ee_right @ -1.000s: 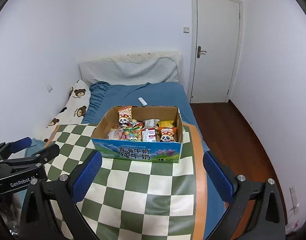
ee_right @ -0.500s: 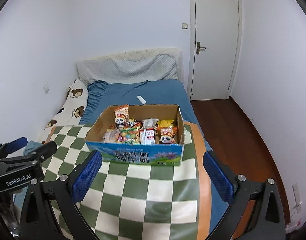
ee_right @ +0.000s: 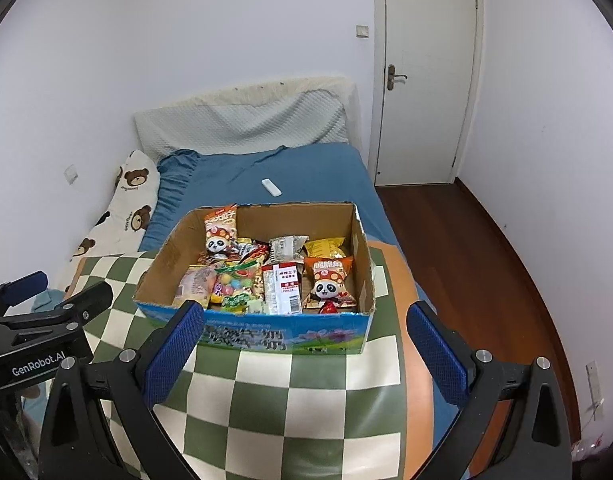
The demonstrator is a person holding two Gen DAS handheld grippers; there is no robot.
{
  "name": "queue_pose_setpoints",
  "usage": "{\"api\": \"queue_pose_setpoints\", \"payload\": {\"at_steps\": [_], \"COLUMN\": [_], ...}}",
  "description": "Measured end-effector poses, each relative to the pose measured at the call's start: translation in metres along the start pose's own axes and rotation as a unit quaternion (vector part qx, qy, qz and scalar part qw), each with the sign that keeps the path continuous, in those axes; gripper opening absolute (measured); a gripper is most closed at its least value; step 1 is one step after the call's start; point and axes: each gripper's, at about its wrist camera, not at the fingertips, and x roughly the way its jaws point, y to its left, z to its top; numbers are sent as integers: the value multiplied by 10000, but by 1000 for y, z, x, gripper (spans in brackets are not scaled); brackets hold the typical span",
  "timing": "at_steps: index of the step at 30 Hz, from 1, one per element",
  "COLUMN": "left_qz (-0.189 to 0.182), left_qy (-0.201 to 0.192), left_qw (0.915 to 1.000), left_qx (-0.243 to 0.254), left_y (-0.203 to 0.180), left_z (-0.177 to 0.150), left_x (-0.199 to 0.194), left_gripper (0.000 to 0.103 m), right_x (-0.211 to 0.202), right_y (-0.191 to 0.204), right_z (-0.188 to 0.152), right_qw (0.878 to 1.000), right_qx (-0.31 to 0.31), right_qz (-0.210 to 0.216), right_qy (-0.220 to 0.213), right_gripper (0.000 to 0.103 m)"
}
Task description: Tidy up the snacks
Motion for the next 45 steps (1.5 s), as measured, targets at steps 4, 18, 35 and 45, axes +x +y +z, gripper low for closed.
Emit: {"api": "queue_pose_setpoints", "payload": {"at_steps": [4, 18, 35, 45], "left_qz": [31, -26, -24, -40], "left_qy": [37, 125, 105, 122], "left_qw": [10000, 9999, 9999, 9999], "left_qx": [60, 94, 119, 105], "left_y": [-4, -5, -8, -10], "left_z": [3, 6, 5, 4], "left_x": [9, 23, 22, 15], "left_gripper": [103, 103, 103, 103], "right_x": [13, 30, 28, 27], "right_y": [0, -3, -4, -4], "right_z": [5, 3, 3, 3], "right_qw": [10000, 9996, 9996, 9996], "right_qx": [22, 55, 62, 51], "right_qz": [-62, -186, -179, -166], "right_qy": [33, 184, 186, 215], "right_gripper": [103, 103, 103, 103]}}
